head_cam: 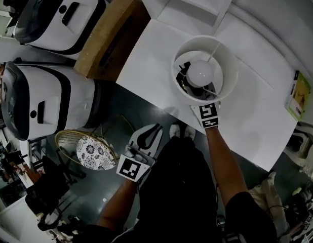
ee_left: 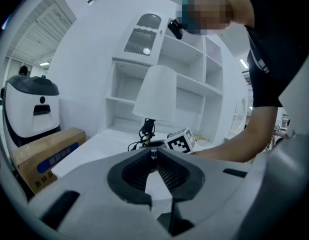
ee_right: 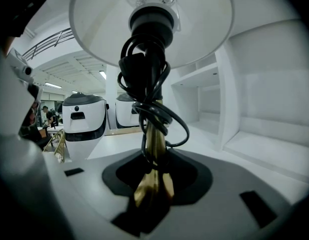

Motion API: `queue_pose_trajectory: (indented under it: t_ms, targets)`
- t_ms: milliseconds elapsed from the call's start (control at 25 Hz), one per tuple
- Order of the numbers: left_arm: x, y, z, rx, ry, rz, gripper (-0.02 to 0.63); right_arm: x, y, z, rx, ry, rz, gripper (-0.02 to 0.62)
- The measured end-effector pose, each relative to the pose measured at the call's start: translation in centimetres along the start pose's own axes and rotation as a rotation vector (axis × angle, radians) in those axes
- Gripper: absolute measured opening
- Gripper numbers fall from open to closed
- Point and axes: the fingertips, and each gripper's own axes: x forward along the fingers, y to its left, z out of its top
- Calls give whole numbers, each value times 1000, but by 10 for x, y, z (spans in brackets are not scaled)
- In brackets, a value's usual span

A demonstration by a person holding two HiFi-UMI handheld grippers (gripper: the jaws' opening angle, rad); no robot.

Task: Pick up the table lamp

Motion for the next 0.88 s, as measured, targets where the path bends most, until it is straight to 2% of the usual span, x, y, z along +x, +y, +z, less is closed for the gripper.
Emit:
queue_pose_trajectory:
  t_ms: [160, 440, 880]
  targets:
    - [-1, -1, 1, 14, 15, -4, 20, 0, -1, 20, 5, -19, -12, 135]
    - [-3, 4, 0, 7, 8, 12, 20, -1, 5, 19, 0, 2, 18, 132]
    - [-5, 6, 7, 2, -2, 15, 20, -9, 4, 16, 23, 36, 16, 132]
